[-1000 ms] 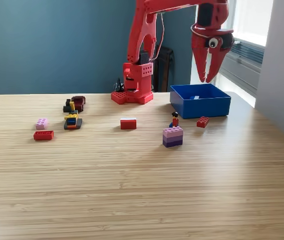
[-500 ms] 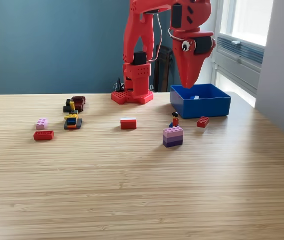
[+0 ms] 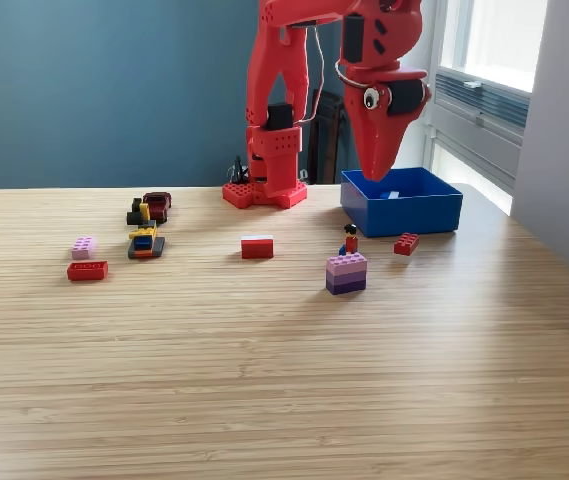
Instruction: Grasp a lego block and put it in the bin.
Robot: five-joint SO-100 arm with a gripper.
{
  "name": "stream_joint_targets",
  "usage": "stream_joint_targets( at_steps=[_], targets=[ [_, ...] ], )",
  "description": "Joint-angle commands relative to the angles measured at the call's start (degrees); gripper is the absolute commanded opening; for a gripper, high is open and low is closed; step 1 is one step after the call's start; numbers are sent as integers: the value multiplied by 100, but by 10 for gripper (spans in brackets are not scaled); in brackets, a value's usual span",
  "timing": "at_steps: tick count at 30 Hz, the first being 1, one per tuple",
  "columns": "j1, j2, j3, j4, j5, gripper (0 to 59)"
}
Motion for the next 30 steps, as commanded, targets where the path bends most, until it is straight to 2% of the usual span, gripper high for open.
stream_joint_targets(
  at_steps=[1, 12, 23, 30],
  targets=[
    [97, 633, -26, -141, 35, 21],
    [-18, 633, 202, -272, 255, 21],
    [-35, 633, 536, -325, 1283, 21],
    [44, 712, 729, -334, 1257, 21]
  ],
)
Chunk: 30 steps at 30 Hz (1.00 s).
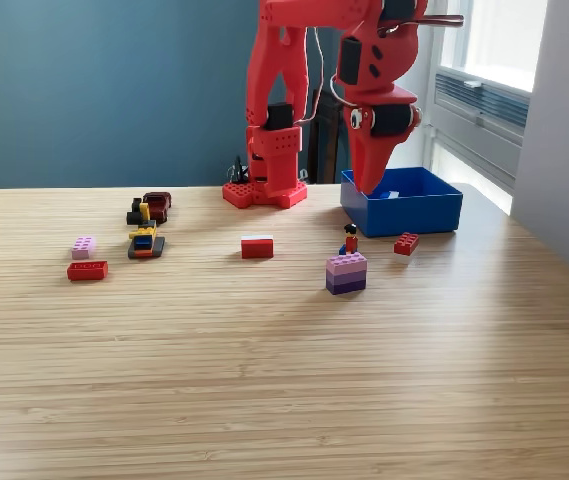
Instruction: Grasp a lego block and put it in the bin.
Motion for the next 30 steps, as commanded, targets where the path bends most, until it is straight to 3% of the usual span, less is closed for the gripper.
stream_joint_targets(
  at_steps=[1, 21, 30],
  targets=[
    [9, 677, -88, -79, 35, 21],
    [369, 686, -237, -97, -352, 20],
    [1450, 729, 940, -633, -914, 19]
  ],
)
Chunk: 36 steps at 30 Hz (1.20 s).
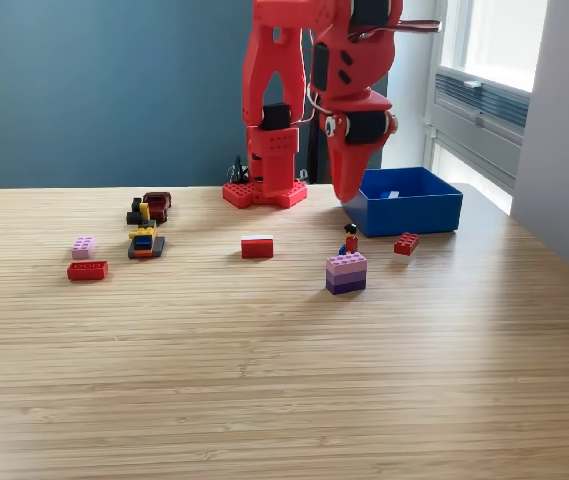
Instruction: Grasp a lego block and put it in the bin.
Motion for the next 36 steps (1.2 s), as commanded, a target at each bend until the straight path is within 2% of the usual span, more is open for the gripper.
stream_joint_targets(
  at_steps=[1, 6, 10, 16, 20, 23, 30, 36],
  targets=[
    [721, 624, 501, -281, -343, 19],
    [1380, 1222, 1354, -976, -738, 18],
    [1600, 1925, 1723, -1213, -1002, 21],
    [1942, 2742, 2030, -1406, -1608, 172],
    [2162, 3050, 2426, -1512, -1907, 218],
    [2294, 3173, 2865, -1670, -2057, 228],
    [2320, 3155, 3428, -1916, -1644, 214],
    [2250, 3138, 3595, -1942, -1257, 224]
  ],
)
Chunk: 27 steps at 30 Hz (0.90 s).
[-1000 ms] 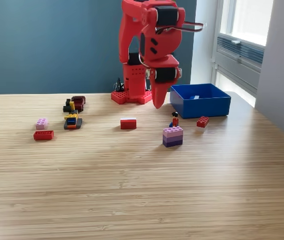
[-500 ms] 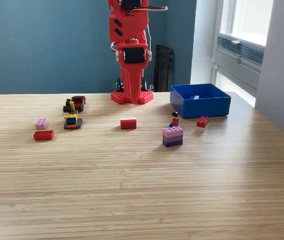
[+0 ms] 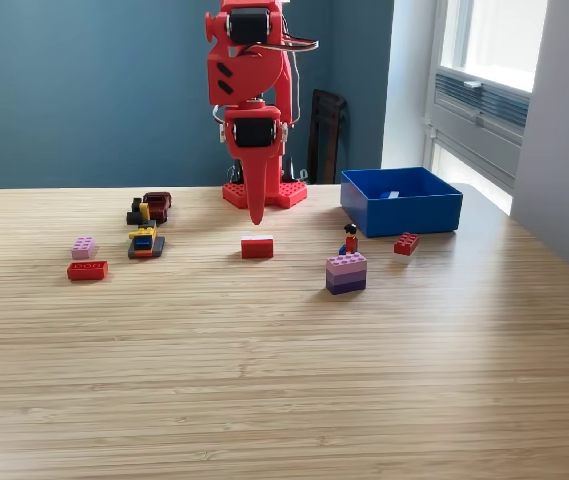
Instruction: Grasp a lego block and put it in the bin.
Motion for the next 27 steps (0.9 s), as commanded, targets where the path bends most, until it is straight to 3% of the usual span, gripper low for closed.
stream_joint_targets(
  at_steps=[1, 14, 27],
  targets=[
    [-62, 334, 53, -35, 220, 224],
    [-88, 264, 633, -246, 114, 246],
    [-88, -1020, 633, -747, 62, 247]
  ],
)
